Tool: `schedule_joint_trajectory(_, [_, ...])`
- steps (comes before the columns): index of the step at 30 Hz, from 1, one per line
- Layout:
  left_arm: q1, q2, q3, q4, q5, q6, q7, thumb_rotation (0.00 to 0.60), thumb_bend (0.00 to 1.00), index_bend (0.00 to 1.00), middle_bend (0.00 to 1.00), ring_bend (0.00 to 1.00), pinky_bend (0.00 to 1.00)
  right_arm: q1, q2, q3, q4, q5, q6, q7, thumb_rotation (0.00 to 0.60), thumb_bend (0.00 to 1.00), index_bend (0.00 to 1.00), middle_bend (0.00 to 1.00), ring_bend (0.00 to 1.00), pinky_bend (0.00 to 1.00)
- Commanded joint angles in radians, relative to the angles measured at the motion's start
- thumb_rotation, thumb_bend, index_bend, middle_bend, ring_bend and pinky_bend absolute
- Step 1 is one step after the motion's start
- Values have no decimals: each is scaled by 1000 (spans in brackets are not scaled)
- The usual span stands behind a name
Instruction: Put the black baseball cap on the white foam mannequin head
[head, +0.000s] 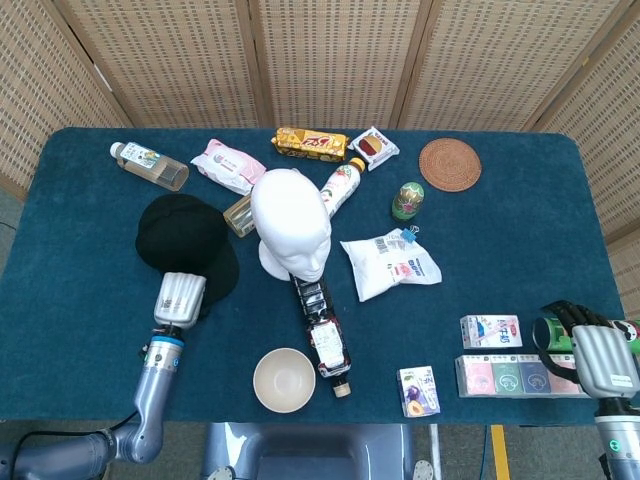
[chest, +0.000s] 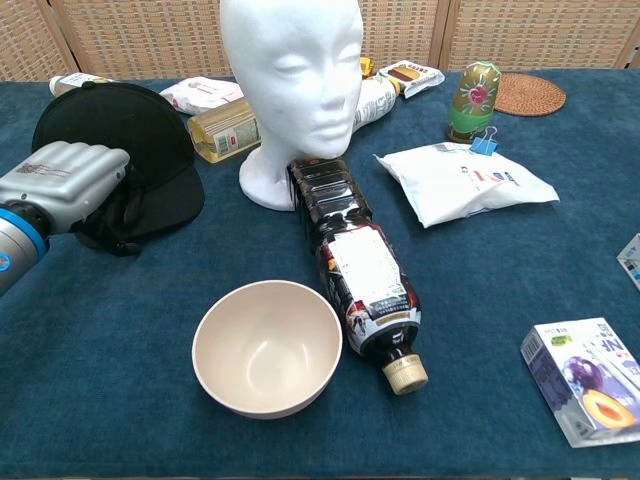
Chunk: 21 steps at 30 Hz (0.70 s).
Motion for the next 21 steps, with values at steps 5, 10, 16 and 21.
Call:
schedule_joint_trajectory(5, [-14, -48, -9, 90, 16, 18, -26, 600, 131, 651, 645, 519, 692, -5, 1, 4, 5, 4, 6, 10, 600, 265, 287, 279, 277, 321])
schedule_joint_trajectory(10, [-18, -81, -15, 161, 54, 48, -88, 600, 131, 621, 541, 419, 673, -8, 6, 7, 6, 2, 13, 15, 600, 265, 287, 279, 278, 321])
schedule_joint_trajectory(16, [-21, -86, -25, 194, 87, 80, -121, 600, 131, 511, 466, 333, 571, -13, 10, 12, 6, -3, 27, 23, 600, 265, 287, 279, 278, 321])
schedule_joint_trajectory(21, [-34, -58, -60, 184, 87, 85, -131, 600, 132, 442, 397, 250, 481, -17, 13, 15, 3, -11, 43, 26, 600, 264, 287, 279, 278, 321])
